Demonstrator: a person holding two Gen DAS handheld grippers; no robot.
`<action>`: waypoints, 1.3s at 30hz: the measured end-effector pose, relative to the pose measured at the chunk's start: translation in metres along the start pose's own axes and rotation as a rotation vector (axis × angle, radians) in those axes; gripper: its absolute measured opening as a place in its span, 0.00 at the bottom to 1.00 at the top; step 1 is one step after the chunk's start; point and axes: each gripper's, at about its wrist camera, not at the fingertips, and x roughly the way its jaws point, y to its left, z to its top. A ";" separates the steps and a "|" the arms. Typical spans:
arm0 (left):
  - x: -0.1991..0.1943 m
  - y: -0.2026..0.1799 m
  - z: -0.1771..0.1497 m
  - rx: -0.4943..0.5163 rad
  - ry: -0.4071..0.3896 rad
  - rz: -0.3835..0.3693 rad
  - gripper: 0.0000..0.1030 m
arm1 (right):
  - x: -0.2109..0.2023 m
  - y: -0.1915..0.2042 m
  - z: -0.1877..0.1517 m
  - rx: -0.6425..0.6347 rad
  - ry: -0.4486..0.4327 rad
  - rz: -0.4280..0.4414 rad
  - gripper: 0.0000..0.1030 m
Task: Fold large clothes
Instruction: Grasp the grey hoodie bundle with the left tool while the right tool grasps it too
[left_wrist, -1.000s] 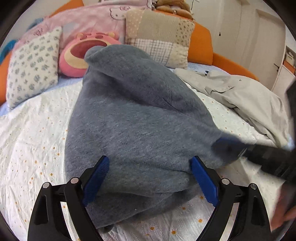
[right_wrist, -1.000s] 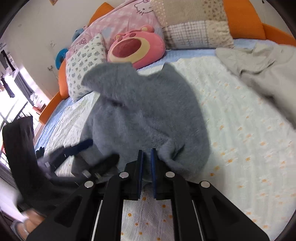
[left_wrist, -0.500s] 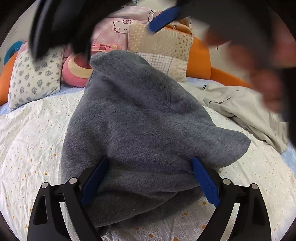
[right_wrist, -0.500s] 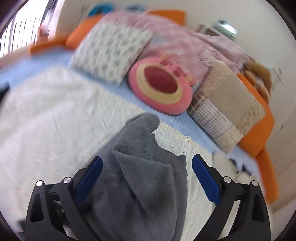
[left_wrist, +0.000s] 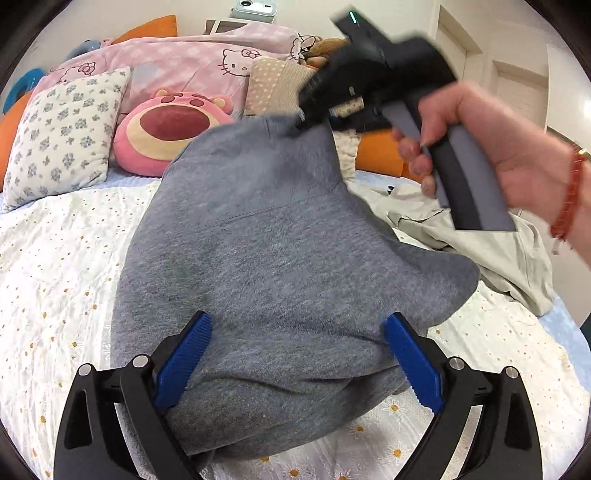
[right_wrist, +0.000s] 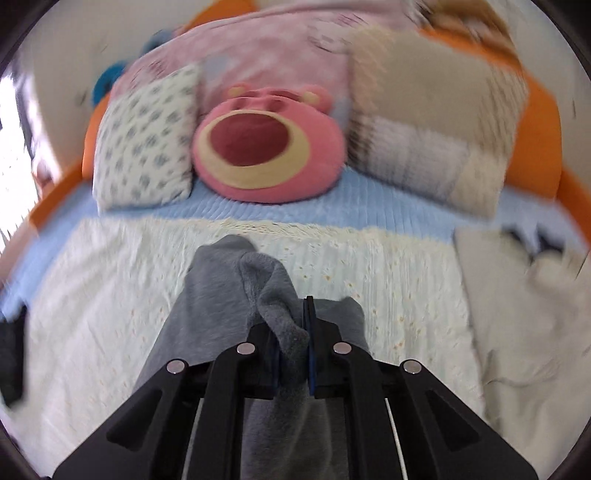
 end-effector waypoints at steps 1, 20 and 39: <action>0.001 -0.001 0.001 0.002 -0.002 -0.003 0.93 | 0.007 -0.009 -0.002 0.034 0.015 0.018 0.10; 0.008 -0.010 -0.003 0.056 0.014 0.019 0.97 | -0.029 0.018 -0.035 -0.096 -0.098 -0.178 0.70; -0.029 0.032 0.062 -0.073 0.132 -0.206 0.97 | -0.025 -0.038 -0.165 0.177 0.013 0.041 0.39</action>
